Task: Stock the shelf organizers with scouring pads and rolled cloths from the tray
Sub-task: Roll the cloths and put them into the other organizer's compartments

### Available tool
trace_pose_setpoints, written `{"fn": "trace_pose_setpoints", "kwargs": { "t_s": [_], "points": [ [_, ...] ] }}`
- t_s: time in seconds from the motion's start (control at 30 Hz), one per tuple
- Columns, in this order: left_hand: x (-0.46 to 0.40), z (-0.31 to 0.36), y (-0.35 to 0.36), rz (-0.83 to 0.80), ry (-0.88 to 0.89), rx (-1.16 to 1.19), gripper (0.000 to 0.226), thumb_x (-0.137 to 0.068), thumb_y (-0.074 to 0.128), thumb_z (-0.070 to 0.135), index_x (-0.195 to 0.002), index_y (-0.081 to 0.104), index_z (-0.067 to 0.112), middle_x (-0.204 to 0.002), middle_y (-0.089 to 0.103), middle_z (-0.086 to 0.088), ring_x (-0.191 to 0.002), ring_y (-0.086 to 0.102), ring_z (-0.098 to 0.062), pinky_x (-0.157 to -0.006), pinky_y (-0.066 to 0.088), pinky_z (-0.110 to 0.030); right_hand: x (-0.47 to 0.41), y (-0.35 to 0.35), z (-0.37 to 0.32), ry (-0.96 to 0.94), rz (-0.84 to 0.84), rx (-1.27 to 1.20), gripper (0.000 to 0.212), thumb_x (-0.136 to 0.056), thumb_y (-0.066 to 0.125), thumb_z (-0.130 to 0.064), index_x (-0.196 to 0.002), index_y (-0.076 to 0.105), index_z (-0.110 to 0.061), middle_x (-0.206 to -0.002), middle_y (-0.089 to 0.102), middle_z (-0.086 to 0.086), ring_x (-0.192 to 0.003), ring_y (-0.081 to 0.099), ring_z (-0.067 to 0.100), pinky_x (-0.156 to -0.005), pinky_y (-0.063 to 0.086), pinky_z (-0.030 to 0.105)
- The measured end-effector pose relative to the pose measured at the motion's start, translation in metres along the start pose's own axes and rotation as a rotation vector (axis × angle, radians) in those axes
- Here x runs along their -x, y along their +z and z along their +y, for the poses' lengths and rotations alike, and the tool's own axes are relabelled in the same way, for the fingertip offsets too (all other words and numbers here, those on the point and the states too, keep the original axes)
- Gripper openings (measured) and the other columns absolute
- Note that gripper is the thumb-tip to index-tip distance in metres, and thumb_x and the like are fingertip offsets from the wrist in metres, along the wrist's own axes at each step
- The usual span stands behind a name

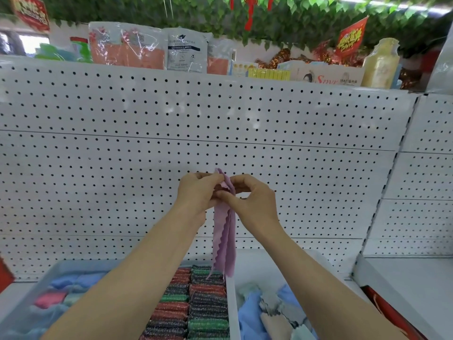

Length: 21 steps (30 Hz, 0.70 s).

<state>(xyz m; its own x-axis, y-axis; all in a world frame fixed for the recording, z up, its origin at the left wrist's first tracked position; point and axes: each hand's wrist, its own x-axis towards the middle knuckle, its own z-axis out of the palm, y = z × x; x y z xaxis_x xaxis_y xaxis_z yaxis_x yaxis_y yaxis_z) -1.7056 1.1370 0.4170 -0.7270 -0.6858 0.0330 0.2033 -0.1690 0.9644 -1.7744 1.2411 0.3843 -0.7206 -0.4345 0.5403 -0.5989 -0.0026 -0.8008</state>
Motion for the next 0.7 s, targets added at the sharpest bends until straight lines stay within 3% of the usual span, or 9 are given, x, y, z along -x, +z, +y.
{"fn": "trace_pose_setpoints", "kwargs": {
  "t_s": [0.13, 0.27, 0.33, 0.37, 0.43, 0.53, 0.6, 0.7],
  "points": [
    [0.004, 0.001, 0.001, -0.039, 0.050, -0.056, 0.010, -0.084, 0.075, 0.012, -0.090, 0.069, 0.007, -0.092, 0.074, -0.011, -0.082, 0.070, -0.018, -0.072, 0.057, -0.026, -0.005, -0.003, 0.007, -0.011, 0.061, -0.002, 0.008, -0.088, 0.073, -0.027, -0.091, 0.077, -0.021, -0.081, 0.074, -0.011, -0.078, 0.067, 0.002, -0.077, 0.054, 0.021],
    [-0.009, 0.003, -0.016, -0.011, 0.241, -0.246, 0.062, -0.075, 0.084, 0.032, -0.129, 0.054, 0.025, -0.117, 0.057, 0.007, -0.110, 0.054, -0.007, -0.085, 0.044, -0.022, -0.013, -0.016, 0.009, 0.057, 0.030, -0.210, 0.006, -0.086, 0.074, -0.012, -0.090, 0.077, -0.014, -0.083, 0.075, 0.006, -0.078, 0.069, 0.019, -0.078, 0.060, 0.035],
    [-0.015, 0.003, -0.027, -0.161, 0.184, -0.319, 0.079, -0.070, 0.086, 0.036, -0.138, 0.049, 0.023, -0.129, 0.057, 0.006, -0.123, 0.052, -0.009, -0.103, 0.042, -0.031, -0.016, -0.023, 0.007, 0.085, -0.039, -0.292, 0.009, -0.086, 0.073, -0.008, -0.094, 0.076, -0.008, -0.088, 0.075, 0.014, -0.081, 0.070, 0.023, -0.080, 0.061, 0.040],
    [-0.016, 0.002, -0.029, -0.259, 0.140, -0.329, 0.077, -0.068, 0.086, 0.037, -0.136, 0.054, 0.019, -0.128, 0.062, 0.003, -0.123, 0.056, -0.013, -0.108, 0.042, -0.035, -0.018, -0.026, 0.006, 0.088, -0.081, -0.319, 0.011, -0.086, 0.073, -0.007, -0.097, 0.076, -0.005, -0.091, 0.075, 0.016, -0.084, 0.071, 0.026, -0.082, 0.060, 0.042],
    [-0.017, 0.000, -0.027, -0.356, 0.090, -0.263, 0.057, -0.070, 0.086, 0.029, -0.120, 0.066, 0.011, -0.116, 0.072, -0.005, -0.113, 0.066, -0.023, -0.102, 0.049, -0.037, -0.019, -0.028, 0.005, 0.091, -0.149, -0.365, 0.015, -0.087, 0.072, -0.006, -0.101, 0.075, -0.002, -0.094, 0.075, 0.017, -0.087, 0.071, 0.028, -0.083, 0.060, 0.043],
    [-0.015, -0.001, -0.019, -0.294, 0.049, -0.096, 0.024, -0.082, 0.075, 0.007, -0.104, 0.067, 0.003, -0.105, 0.074, -0.014, -0.100, 0.071, -0.030, -0.086, 0.057, -0.036, -0.018, -0.030, 0.008, 0.097, -0.135, -0.383, 0.019, -0.086, 0.073, -0.008, -0.105, 0.073, -0.006, -0.093, 0.077, 0.010, -0.086, 0.072, 0.022, -0.077, 0.060, 0.036],
    [-0.014, 0.001, -0.016, -0.280, 0.020, -0.036, 0.023, -0.086, 0.071, 0.005, -0.108, 0.066, 0.002, -0.105, 0.075, -0.014, -0.097, 0.072, -0.028, -0.083, 0.059, -0.037, -0.012, -0.031, 0.015, 0.136, -0.106, -0.376, 0.028, -0.084, 0.077, -0.014, -0.110, 0.068, -0.009, -0.092, 0.077, 0.006, -0.087, 0.073, 0.018, -0.077, 0.059, 0.031],
    [-0.014, 0.005, -0.014, -0.240, -0.006, 0.048, 0.022, -0.088, 0.069, 0.005, -0.110, 0.065, 0.002, -0.101, 0.074, -0.011, -0.090, 0.072, -0.024, -0.080, 0.059, -0.036, 0.005, -0.027, 0.034, 0.236, -0.227, -0.407, 0.045, -0.079, 0.081, -0.022, -0.115, 0.058, -0.008, -0.097, 0.075, 0.003, -0.092, 0.071, 0.017, -0.088, 0.057, 0.032]
  ]
}}
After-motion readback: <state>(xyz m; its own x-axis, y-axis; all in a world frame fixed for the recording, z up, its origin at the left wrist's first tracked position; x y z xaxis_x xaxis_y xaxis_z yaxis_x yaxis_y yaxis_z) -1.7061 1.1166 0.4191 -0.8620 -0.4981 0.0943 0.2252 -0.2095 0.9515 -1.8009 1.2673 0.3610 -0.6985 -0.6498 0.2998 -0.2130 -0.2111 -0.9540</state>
